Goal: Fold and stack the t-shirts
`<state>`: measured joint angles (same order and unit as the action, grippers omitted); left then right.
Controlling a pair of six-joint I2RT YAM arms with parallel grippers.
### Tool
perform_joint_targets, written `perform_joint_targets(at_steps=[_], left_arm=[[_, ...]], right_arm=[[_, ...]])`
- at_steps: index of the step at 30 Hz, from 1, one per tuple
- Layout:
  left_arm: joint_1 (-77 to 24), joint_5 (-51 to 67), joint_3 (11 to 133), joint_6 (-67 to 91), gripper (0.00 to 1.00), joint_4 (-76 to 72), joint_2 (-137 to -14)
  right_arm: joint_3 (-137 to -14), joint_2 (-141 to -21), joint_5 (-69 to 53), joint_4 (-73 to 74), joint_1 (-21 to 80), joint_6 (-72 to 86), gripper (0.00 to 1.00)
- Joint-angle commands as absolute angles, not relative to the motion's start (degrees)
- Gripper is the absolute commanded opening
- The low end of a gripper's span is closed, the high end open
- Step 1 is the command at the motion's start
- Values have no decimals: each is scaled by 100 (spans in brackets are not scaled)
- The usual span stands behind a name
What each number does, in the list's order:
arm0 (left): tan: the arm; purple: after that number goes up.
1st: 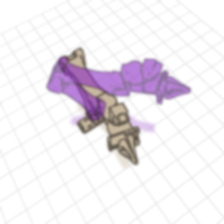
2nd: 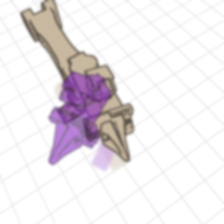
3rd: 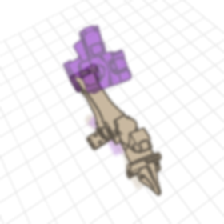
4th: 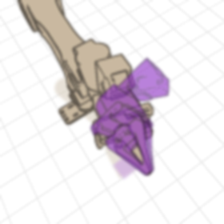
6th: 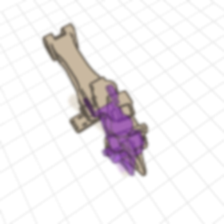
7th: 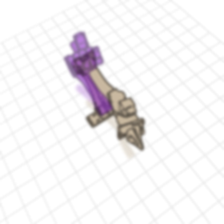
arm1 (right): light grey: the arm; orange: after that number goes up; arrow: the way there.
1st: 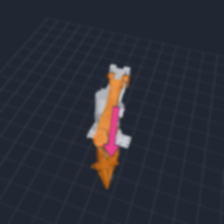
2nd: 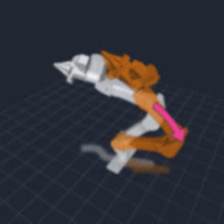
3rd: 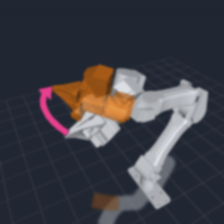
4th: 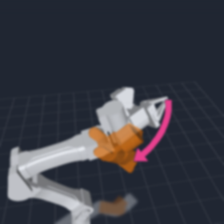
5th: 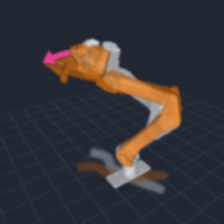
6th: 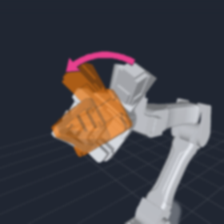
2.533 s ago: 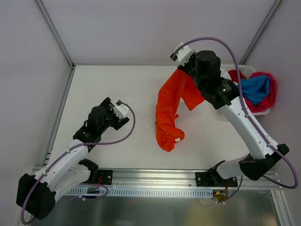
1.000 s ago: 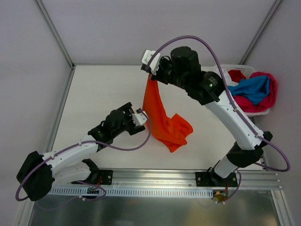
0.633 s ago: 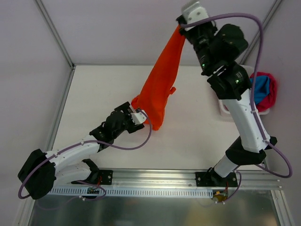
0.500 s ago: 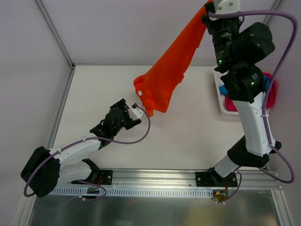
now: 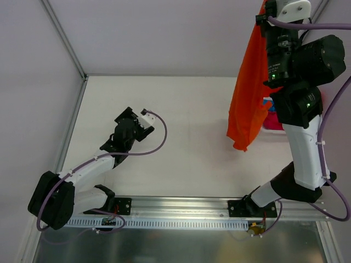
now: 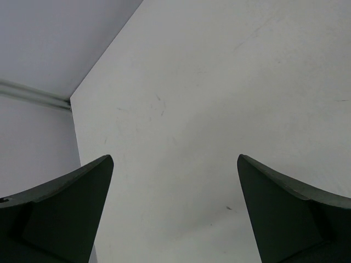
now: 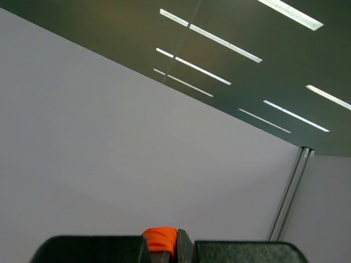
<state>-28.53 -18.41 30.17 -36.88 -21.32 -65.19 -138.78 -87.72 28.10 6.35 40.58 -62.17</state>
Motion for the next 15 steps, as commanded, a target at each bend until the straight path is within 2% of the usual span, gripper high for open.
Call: perform_joint_targets(at_steps=[1, 8, 12, 15], left_arm=[[-2288, -2276, 3278, -3551, 99, -2548, -6416], [-372, -1890, 3674, -2777, 97, -1969, -5617], [8, -1907, 3656, -2751, 97, -1768, -5117], [210, -1863, 3534, -2716, 97, -1644, -4905]], right_arm=[[-13799, -8762, 2839, 211, 4043, -6617, 0], [-13580, -9640, 2935, 939, 4525, -6907, 0], [-13570, -10431, 3006, 792, 5402, -7381, 1], [-13615, -10661, 2577, 686, 5765, -7296, 0]])
